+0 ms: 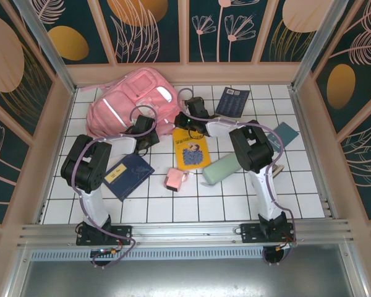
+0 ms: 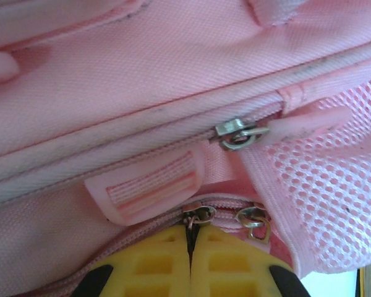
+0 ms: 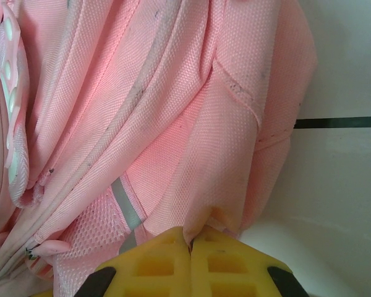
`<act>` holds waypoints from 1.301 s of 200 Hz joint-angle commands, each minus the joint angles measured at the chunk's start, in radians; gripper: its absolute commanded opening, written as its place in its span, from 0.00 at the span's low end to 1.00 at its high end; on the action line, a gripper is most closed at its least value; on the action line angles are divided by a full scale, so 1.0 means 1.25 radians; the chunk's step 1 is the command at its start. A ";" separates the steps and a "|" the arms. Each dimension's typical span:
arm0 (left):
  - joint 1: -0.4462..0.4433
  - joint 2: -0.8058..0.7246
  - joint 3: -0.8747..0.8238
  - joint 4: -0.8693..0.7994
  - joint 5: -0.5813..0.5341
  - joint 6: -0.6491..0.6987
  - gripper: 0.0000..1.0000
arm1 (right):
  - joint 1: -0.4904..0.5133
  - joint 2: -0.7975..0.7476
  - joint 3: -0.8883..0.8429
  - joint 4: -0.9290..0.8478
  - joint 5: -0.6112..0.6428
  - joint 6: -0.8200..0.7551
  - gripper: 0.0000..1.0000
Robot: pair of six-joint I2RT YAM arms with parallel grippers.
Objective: Pack the student bag
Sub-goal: Unzip the student bag at the top-center of the table.
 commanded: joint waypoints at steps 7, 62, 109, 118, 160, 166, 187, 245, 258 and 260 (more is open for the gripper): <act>0.011 0.027 -0.026 -0.172 -0.079 0.000 0.00 | -0.023 -0.027 -0.003 -0.048 0.047 0.002 0.00; 0.012 0.015 0.014 -0.238 -0.184 0.011 0.00 | -0.032 -0.038 -0.008 -0.050 0.067 -0.002 0.00; 0.033 -0.014 0.058 -0.337 -0.320 0.008 0.00 | -0.080 -0.082 -0.009 -0.055 0.100 -0.012 0.00; 0.040 -0.022 0.060 -0.348 -0.330 0.008 0.00 | -0.090 -0.091 -0.007 -0.056 0.102 -0.015 0.00; 0.074 -0.066 0.045 -0.375 -0.368 0.022 0.00 | -0.143 -0.121 0.024 -0.089 0.121 -0.035 0.00; 0.080 -0.072 0.044 -0.378 -0.370 0.023 0.00 | -0.153 -0.123 0.026 -0.091 0.122 -0.039 0.00; 0.089 -0.093 0.050 -0.389 -0.363 0.032 0.00 | -0.193 -0.121 0.047 -0.106 0.113 -0.048 0.00; 0.089 -0.166 0.029 -0.332 -0.173 0.117 0.00 | -0.240 -0.071 0.166 -0.163 0.097 -0.093 0.00; 0.088 -0.176 0.024 -0.298 -0.096 0.120 0.00 | -0.238 -0.065 0.176 -0.166 0.089 -0.091 0.00; 0.086 -0.177 0.024 -0.292 -0.082 0.119 0.00 | -0.237 -0.064 0.177 -0.165 0.088 -0.091 0.00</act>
